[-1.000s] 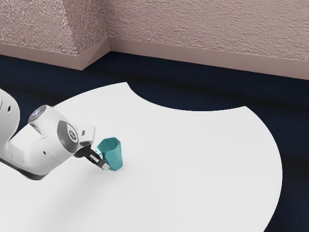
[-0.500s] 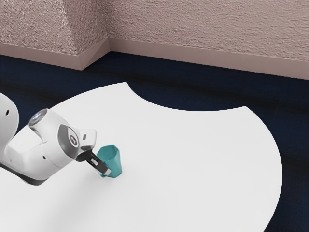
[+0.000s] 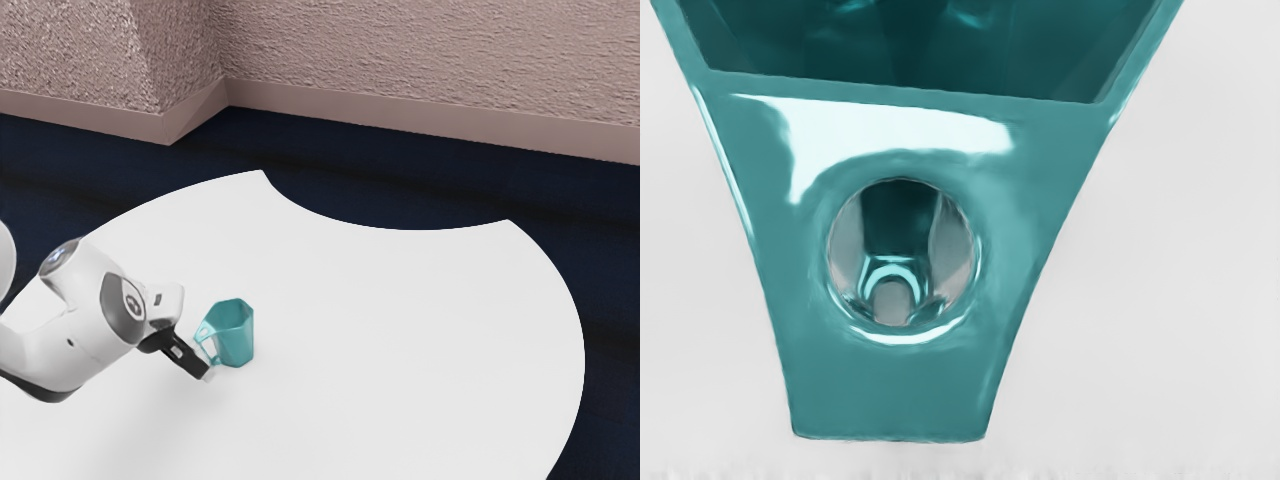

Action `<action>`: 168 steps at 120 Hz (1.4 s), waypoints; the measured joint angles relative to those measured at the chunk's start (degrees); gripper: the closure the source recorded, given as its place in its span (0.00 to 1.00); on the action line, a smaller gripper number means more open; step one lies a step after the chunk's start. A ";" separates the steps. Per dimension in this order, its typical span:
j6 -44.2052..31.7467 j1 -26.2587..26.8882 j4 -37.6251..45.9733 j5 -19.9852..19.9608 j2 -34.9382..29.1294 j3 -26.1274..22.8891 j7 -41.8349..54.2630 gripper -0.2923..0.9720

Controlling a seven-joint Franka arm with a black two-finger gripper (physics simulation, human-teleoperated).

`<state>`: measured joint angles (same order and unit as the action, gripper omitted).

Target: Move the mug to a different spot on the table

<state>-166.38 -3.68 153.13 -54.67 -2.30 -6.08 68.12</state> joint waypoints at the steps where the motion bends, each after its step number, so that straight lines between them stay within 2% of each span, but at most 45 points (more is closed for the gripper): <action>1: 0.01 0.00 0.15 -0.05 -0.14 0.00 0.00 0.25; 27: 1.70 -0.34 4.65 -1.08 -5.84 0.05 -0.45 0.24; 56: 5.68 -0.59 5.96 -1.29 -6.55 0.22 -4.31 0.23; 86: 8.72 -0.42 0.65 -0.88 -5.50 -1.88 -9.57 0.23; 108: 12.27 -0.32 -1.71 -0.57 -9.63 -4.41 -13.14 0.23; 112: 13.71 -0.42 -2.20 0.86 -11.56 -4.59 -14.05 0.23; 122: 18.49 -1.25 -4.19 7.31 -15.57 -4.77 -17.21 0.23; 132: 24.36 -4.70 -6.70 13.73 -17.24 -6.08 -20.78 0.23; 153: 40.16 -9.59 -15.85 28.36 -18.75 -7.29 -29.62 0.23; 168: 52.15 -11.14 -24.44 36.57 -18.69 -7.58 -35.56 0.23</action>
<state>-114.23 -14.82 128.69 -18.10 -21.00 -13.66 32.57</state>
